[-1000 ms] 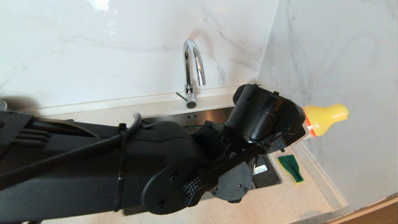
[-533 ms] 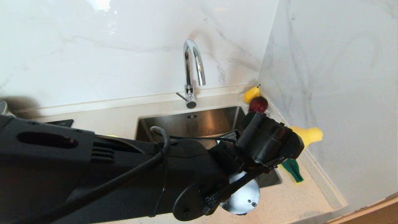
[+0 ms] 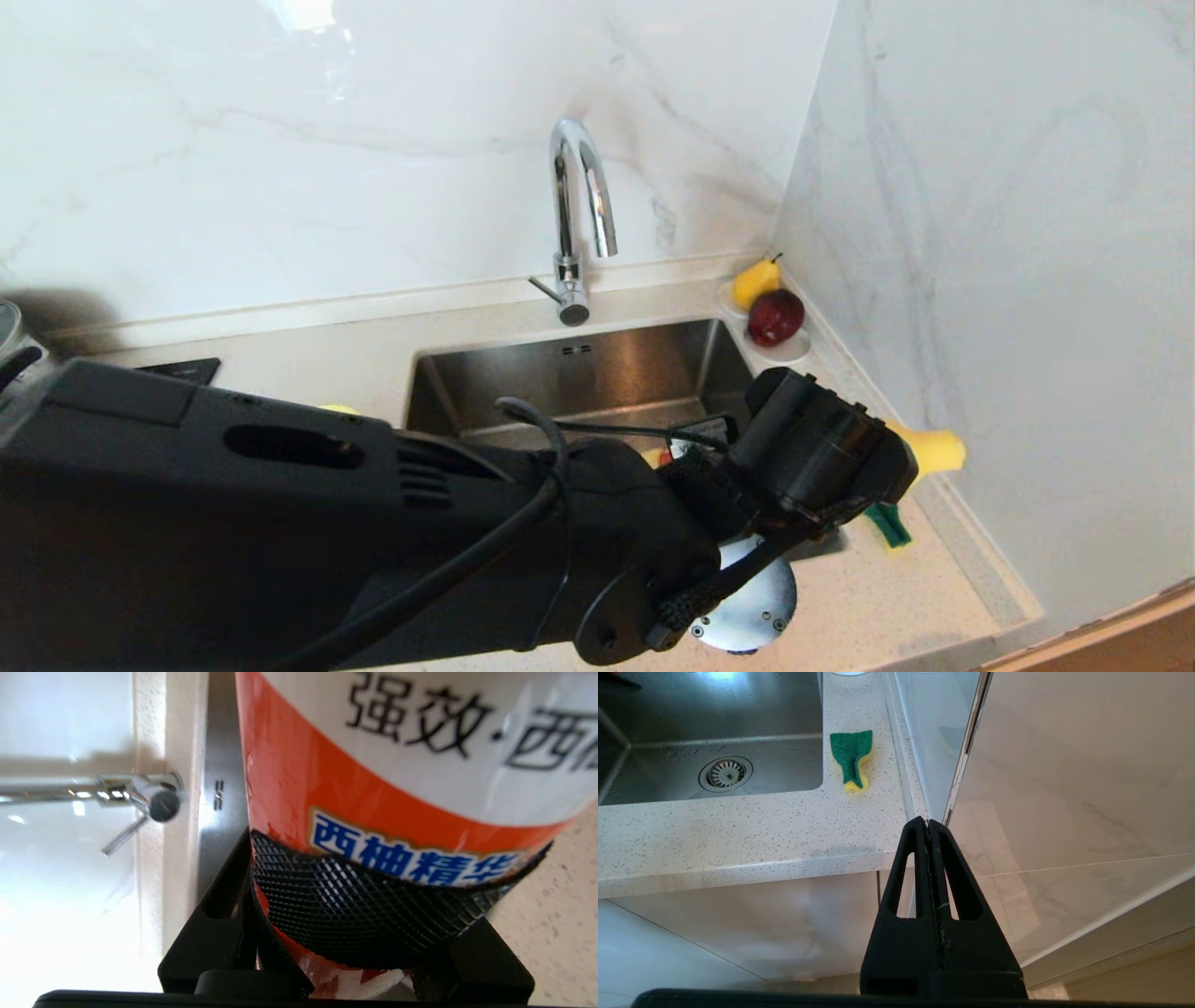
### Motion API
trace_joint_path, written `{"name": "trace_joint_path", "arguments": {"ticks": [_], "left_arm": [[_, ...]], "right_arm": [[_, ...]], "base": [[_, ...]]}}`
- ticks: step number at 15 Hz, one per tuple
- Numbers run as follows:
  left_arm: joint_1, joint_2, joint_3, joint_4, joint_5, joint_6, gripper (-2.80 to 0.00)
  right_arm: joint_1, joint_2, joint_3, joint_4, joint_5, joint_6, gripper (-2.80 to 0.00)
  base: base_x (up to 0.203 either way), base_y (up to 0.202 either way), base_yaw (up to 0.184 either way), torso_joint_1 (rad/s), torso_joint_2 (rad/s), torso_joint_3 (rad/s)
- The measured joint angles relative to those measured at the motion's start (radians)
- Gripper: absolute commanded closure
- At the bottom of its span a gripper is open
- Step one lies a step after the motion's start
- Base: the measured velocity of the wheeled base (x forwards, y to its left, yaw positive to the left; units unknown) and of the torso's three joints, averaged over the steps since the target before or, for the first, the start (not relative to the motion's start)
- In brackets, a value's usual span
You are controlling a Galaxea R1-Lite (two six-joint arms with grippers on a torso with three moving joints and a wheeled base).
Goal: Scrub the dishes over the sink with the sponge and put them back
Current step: Squeeze it onto the sponge
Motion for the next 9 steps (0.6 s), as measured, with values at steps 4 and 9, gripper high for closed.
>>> {"name": "trace_joint_path", "arguments": {"ticks": [4, 9], "left_arm": [[0.0, 0.033, -0.007, 0.017, 0.036, 0.032, 0.0], [0.0, 0.083, -0.055, 0.042, 0.066, 0.065, 0.0]], "right_arm": [[0.0, 0.0, 0.0, 0.0, 0.0, 0.0, 0.0], [0.0, 0.0, 0.0, 0.0, 0.0, 0.0, 0.0]], "base": [[0.0, 0.0, 0.0, 0.0, 0.0, 0.0], [0.0, 0.0, 0.0, 0.0, 0.0, 0.0]]}}
